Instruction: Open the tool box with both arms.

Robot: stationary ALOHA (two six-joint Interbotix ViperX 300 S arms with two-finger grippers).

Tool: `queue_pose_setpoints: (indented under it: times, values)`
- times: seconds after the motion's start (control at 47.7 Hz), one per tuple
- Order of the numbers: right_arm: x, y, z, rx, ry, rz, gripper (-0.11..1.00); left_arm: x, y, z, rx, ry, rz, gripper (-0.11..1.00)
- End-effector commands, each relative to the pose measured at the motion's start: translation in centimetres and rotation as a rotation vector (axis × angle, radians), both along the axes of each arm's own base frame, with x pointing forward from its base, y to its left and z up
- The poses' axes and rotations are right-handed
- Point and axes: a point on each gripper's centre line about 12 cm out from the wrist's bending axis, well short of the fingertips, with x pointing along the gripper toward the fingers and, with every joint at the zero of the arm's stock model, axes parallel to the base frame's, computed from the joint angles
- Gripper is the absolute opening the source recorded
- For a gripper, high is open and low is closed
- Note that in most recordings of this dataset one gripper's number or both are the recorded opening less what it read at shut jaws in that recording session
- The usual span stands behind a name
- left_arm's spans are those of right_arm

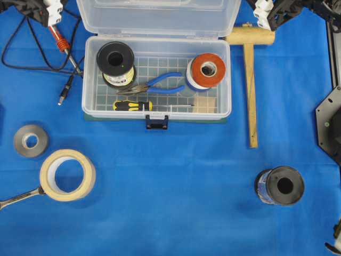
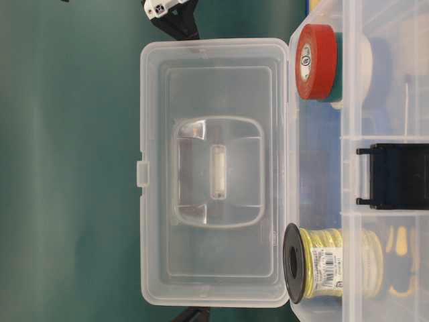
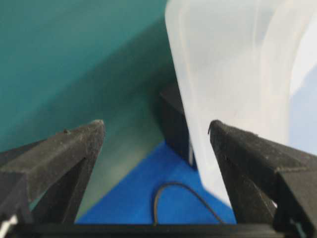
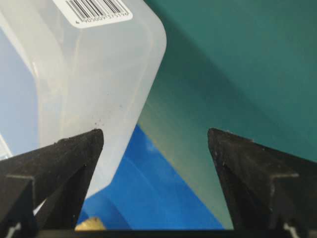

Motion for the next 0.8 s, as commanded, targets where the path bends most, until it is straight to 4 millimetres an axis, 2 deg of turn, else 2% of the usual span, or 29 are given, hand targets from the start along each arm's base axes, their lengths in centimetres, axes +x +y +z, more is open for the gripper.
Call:
queue_pose_setpoints:
  times: [0.0, 0.398, 0.775]
  values:
    - [-0.4, 0.2, 0.8, -0.014, -0.016, -0.005, 0.87, -0.7, 0.2, 0.7, 0.018, -0.015, 0.021, 0.91]
    - [-3.7, 1.5, 0.7, -0.004, -0.007, -0.052, 0.87, -3.6, -1.0, 0.5, 0.012, -0.011, 0.065, 0.91]
    - [-3.8, 1.8, 0.5, 0.011, -0.012, -0.054, 0.87, -4.0, -1.7, 0.7, 0.016, -0.03, 0.062, 0.91]
